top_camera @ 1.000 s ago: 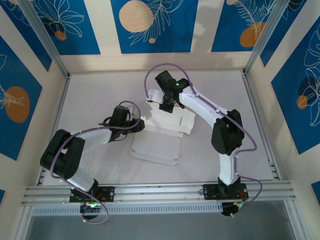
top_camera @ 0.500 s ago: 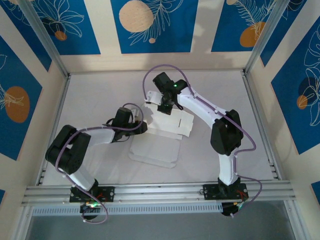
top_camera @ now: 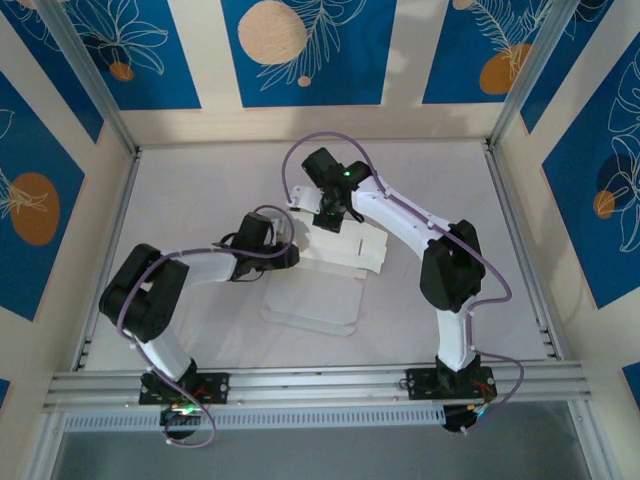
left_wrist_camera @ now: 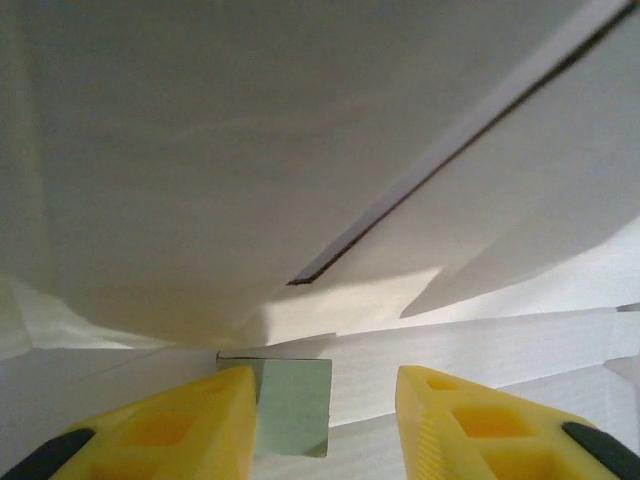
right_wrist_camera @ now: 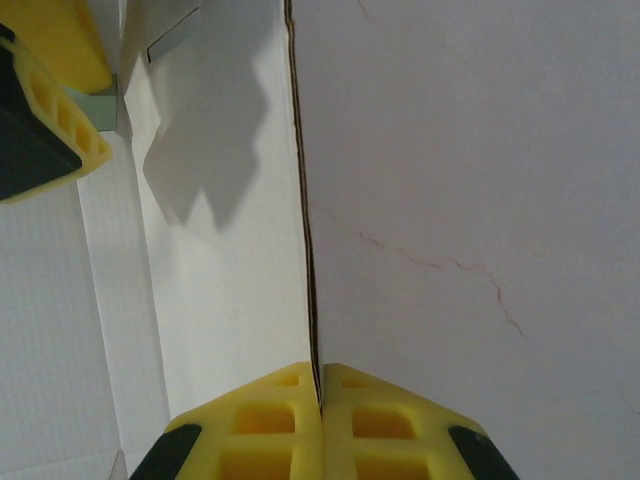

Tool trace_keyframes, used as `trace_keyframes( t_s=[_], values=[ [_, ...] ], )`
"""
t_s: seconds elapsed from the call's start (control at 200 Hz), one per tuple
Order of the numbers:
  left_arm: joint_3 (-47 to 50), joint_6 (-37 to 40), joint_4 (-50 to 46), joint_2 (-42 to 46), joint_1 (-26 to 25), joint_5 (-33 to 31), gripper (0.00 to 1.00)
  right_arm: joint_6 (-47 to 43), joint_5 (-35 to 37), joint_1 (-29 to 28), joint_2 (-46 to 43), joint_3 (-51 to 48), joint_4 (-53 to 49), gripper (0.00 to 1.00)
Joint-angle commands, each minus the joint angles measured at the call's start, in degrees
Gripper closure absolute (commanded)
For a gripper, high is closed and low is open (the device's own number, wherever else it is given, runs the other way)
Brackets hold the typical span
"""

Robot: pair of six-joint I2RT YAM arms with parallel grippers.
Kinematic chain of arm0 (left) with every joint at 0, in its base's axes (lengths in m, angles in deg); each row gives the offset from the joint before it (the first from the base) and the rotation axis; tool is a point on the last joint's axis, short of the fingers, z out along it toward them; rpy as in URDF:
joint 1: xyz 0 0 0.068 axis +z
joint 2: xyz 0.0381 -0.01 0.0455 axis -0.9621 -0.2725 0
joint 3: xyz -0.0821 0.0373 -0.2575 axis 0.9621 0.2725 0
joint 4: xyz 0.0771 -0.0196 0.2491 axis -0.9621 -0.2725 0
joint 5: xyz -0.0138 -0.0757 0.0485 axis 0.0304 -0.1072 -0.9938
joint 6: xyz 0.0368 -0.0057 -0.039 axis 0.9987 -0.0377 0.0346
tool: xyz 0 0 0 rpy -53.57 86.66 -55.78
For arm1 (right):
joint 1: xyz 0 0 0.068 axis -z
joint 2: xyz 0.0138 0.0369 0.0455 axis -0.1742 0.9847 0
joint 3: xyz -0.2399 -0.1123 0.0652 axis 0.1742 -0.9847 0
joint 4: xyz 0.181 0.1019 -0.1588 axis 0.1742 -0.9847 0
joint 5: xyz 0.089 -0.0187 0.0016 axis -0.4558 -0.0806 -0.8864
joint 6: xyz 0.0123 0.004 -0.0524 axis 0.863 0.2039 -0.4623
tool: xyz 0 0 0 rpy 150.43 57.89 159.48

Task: Fold the paper box

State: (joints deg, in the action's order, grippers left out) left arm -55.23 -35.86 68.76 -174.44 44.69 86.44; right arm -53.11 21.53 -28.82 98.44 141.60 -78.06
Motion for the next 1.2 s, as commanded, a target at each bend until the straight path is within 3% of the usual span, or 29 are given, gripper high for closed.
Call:
trace_keyframes(
  t_s=[0.0, 0.19, 0.35, 0.46, 0.68, 0.84, 0.995, 1.196],
  values=[
    [-1.52, 2.35, -3.86, -0.04, -1.38, 0.52, 0.59, 1.43, -2.38, -0.99, 1.09, -0.43, 1.79, 1.00],
    [-0.31, 4.01, -7.49, 10.45, -0.78, -1.34, 0.52, -0.59, 1.54, 0.41, -1.18, -2.93, 5.85, 1.00],
    [1.07, 2.60, -7.62, 18.24, 1.66, 3.75, 0.51, -4.02, 5.41, 0.80, -5.24, -8.58, 14.47, 1.00],
    [1.63, 2.05, -9.04, 23.10, 2.95, 3.86, 0.52, -6.53, 7.52, 0.23, -7.55, -12.18, 19.53, 1.00],
    [2.90, 0.46, -11.49, 31.53, 11.89, 1.27, 0.52, -13.51, 10.84, -2.61, -12.48, -20.86, 31.98, 1.00],
    [1.05, 4.41, -14.50, 32.32, 20.48, -1.49, 0.52, -20.14, 9.71, -4.60, -16.56, -27.70, 39.51, 1.00],
    [0.52, 8.41, -13.87, 28.69, 23.57, -6.13, 0.52, -21.63, 9.31, -4.74, -17.46, -28.91, 39.61, 1.00],
    [0.78, 5.30, -8.64, 18.26, 21.85, 7.13, 0.59, -23.59, 11.00, -5.74, -18.85, -30.87, 45.80, 1.00]
  ],
)
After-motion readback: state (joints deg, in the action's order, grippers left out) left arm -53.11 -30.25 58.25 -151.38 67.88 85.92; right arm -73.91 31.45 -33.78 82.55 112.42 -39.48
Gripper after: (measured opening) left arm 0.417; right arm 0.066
